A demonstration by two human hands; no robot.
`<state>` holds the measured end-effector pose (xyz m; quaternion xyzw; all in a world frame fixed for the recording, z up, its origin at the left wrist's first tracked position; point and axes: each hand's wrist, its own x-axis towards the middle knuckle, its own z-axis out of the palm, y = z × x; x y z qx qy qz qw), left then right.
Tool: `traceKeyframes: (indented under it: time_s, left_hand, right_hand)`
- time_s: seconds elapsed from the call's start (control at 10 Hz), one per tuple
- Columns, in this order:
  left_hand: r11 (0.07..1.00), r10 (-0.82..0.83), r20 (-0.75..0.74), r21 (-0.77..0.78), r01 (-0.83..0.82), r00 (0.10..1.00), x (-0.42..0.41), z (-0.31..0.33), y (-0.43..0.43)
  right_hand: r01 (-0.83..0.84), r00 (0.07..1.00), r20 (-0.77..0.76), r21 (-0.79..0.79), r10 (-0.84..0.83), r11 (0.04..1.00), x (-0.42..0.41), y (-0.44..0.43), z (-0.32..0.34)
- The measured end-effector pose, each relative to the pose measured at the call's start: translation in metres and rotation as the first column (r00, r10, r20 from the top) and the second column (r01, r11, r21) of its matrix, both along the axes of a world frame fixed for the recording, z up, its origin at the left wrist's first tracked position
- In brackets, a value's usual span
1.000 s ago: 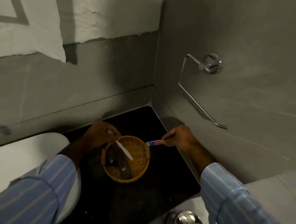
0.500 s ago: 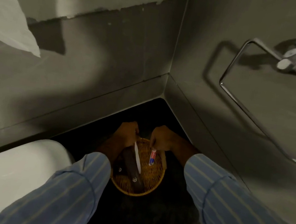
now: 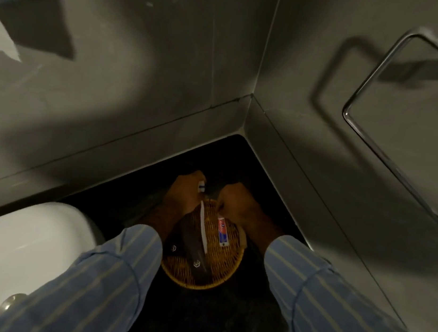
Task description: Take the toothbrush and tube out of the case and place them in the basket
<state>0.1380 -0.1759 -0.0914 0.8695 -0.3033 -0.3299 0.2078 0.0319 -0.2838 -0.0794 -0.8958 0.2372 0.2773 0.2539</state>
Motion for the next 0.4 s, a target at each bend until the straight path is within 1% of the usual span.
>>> traceKeyframes:
  time_s: [0.1,0.2,0.3,0.4]
  left_hand:
    - [1.000,-0.013,0.018,0.011,0.013,1.000,-0.002,0.002,0.005]
    - [1.000,0.003,0.054,-0.019,-0.002,0.999,-0.005,0.007,0.012]
    - [0.996,0.026,0.096,-0.092,-0.017,0.995,-0.015,0.022,0.025]
    - [0.993,0.026,0.122,-0.118,-0.012,0.992,-0.024,0.037,0.031]
  right_hand:
    - [0.041,0.998,0.045,-0.017,-0.041,0.999,-0.006,0.006,-0.001]
    - [0.102,0.982,0.161,0.010,-0.102,0.995,-0.018,0.008,0.006]
    - [0.202,0.885,0.424,0.024,-0.193,0.979,-0.044,-0.004,0.039]
    - [0.259,0.701,0.690,-0.011,-0.180,0.966,-0.062,-0.006,0.080]
